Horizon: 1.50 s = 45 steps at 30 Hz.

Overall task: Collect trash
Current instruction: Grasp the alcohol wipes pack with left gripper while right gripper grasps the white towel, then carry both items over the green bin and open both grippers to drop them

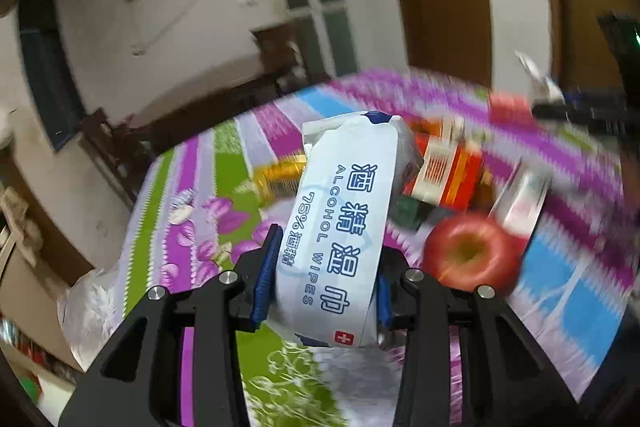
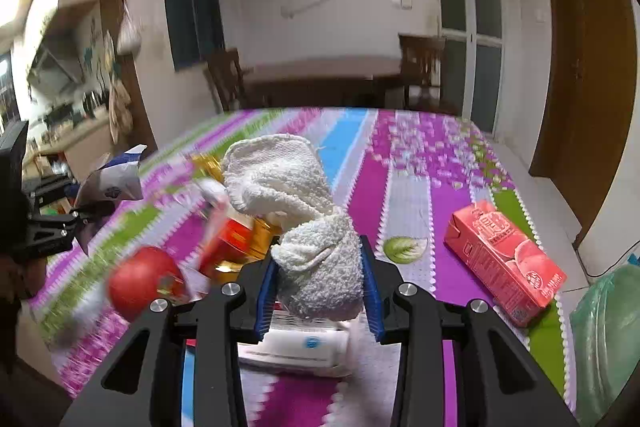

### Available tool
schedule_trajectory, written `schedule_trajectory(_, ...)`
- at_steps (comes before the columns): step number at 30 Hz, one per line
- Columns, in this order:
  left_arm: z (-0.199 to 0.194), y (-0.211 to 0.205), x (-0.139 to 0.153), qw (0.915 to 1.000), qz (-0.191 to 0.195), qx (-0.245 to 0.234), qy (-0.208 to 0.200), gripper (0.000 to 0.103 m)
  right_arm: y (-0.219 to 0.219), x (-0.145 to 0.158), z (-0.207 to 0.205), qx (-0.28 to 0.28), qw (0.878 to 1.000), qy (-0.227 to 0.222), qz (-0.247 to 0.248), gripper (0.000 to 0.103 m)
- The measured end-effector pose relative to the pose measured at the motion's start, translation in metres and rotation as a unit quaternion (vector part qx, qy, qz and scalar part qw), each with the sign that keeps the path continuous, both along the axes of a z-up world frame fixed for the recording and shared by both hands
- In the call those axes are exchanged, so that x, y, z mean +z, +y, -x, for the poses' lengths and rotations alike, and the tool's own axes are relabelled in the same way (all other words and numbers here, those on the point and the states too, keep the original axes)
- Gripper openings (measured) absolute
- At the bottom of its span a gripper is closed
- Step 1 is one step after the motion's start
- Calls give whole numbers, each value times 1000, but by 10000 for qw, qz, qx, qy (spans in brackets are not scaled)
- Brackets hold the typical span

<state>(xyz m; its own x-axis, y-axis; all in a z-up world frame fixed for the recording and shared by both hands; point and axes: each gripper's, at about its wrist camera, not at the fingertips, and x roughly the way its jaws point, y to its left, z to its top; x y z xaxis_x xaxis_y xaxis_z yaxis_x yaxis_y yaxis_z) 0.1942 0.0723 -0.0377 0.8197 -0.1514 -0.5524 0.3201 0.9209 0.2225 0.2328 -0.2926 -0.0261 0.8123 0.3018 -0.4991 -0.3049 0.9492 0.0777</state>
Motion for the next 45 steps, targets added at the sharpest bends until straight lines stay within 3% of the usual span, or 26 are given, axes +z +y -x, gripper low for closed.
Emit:
schedule_trajectory(8, 50, -50, 31, 9950, 601, 531, -593, 38, 10, 28, 62, -227, 9979, -606, -30, 38)
schedule_trajectory(12, 64, -74, 38, 9915, 720, 714, -820, 38, 8, 40, 85, -372, 9964, -759, -95, 38)
schedule_trajectory(24, 81, -119, 43, 9882, 922, 788, -932, 38, 6, 63, 141, -530, 9935, -1009, -27, 38)
schedule_trajectory(34, 77, -151, 55, 9886, 1026, 484, -994, 38, -26, 77, 158, -895, 9902, -1069, 26, 38)
schedule_trajectory(45, 62, -215, 63, 9895, 1086, -68, -952, 38, -103, 94, 151, -1504, 9829, -1052, 176, 38)
